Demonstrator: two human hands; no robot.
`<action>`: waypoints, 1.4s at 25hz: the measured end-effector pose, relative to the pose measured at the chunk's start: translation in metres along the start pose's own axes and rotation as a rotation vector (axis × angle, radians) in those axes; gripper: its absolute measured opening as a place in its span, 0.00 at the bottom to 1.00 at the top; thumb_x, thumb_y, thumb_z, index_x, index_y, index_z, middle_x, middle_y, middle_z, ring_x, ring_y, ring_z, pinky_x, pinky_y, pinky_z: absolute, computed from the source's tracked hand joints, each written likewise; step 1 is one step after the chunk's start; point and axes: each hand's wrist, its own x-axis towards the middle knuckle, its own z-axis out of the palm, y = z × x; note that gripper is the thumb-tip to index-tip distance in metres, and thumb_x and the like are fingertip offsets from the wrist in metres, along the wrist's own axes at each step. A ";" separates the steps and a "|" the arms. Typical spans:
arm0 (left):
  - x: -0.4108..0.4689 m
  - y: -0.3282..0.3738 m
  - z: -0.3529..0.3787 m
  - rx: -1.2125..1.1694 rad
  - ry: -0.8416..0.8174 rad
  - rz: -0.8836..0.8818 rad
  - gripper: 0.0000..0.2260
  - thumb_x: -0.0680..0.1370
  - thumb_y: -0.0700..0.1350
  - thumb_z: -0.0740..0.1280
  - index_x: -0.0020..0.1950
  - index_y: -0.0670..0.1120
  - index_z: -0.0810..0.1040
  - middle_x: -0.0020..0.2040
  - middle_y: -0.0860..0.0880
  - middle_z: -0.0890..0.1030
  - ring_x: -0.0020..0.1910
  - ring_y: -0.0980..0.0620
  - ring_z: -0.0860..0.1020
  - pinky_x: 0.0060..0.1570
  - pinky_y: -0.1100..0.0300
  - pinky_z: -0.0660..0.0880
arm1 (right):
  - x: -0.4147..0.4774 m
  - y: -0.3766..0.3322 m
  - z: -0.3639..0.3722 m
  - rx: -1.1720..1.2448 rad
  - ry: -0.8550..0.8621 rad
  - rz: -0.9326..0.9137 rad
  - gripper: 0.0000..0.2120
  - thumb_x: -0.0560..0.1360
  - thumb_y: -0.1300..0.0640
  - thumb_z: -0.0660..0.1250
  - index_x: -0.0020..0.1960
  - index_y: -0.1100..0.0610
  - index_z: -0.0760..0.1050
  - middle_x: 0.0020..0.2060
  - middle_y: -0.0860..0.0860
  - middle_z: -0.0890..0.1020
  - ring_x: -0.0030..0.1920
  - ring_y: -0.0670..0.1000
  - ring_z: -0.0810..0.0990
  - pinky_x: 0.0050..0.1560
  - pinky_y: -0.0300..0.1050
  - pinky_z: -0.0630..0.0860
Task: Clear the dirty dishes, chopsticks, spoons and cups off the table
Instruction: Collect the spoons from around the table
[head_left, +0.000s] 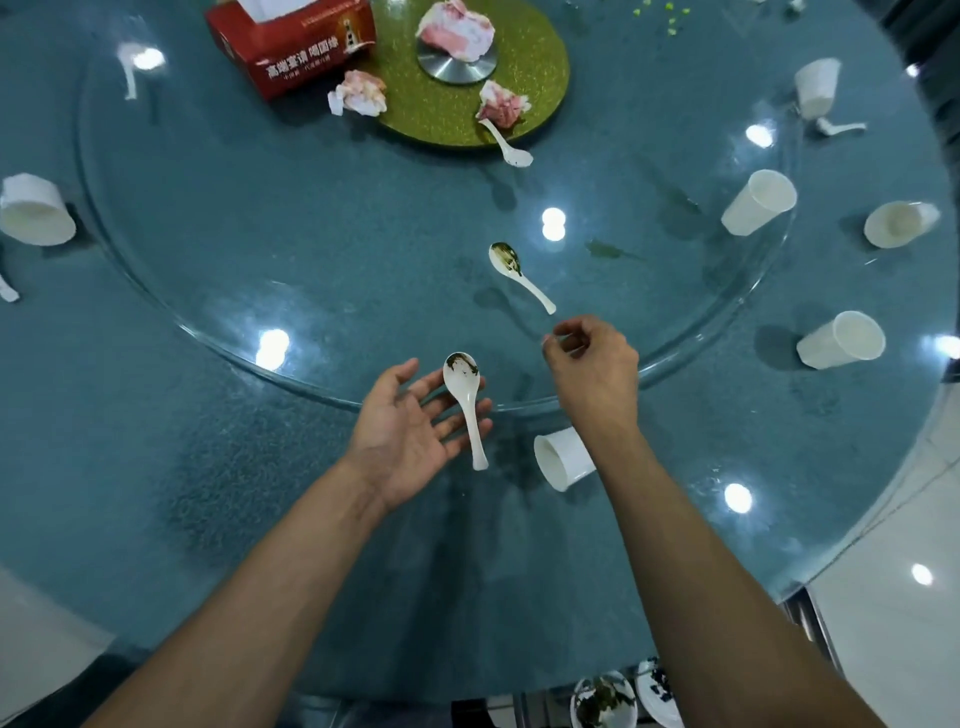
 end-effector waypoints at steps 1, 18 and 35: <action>0.004 0.003 0.000 -0.005 -0.001 0.002 0.23 0.82 0.55 0.58 0.69 0.40 0.74 0.63 0.37 0.81 0.58 0.37 0.80 0.61 0.42 0.76 | 0.010 -0.001 0.004 -0.020 0.007 0.002 0.07 0.76 0.50 0.70 0.52 0.49 0.80 0.44 0.46 0.82 0.45 0.48 0.81 0.50 0.47 0.79; 0.034 0.045 0.001 0.011 -0.030 -0.013 0.24 0.82 0.55 0.58 0.70 0.40 0.74 0.67 0.36 0.79 0.60 0.36 0.79 0.65 0.42 0.75 | 0.059 -0.004 0.045 -0.200 0.046 -0.039 0.09 0.76 0.54 0.71 0.56 0.53 0.79 0.50 0.52 0.79 0.52 0.54 0.78 0.57 0.54 0.76; 0.017 0.035 0.012 -0.012 0.039 0.050 0.25 0.82 0.55 0.58 0.70 0.39 0.74 0.66 0.36 0.79 0.61 0.36 0.79 0.62 0.42 0.76 | 0.039 0.003 0.043 -0.188 0.018 -0.027 0.07 0.76 0.51 0.69 0.51 0.52 0.82 0.45 0.49 0.84 0.49 0.56 0.81 0.56 0.52 0.74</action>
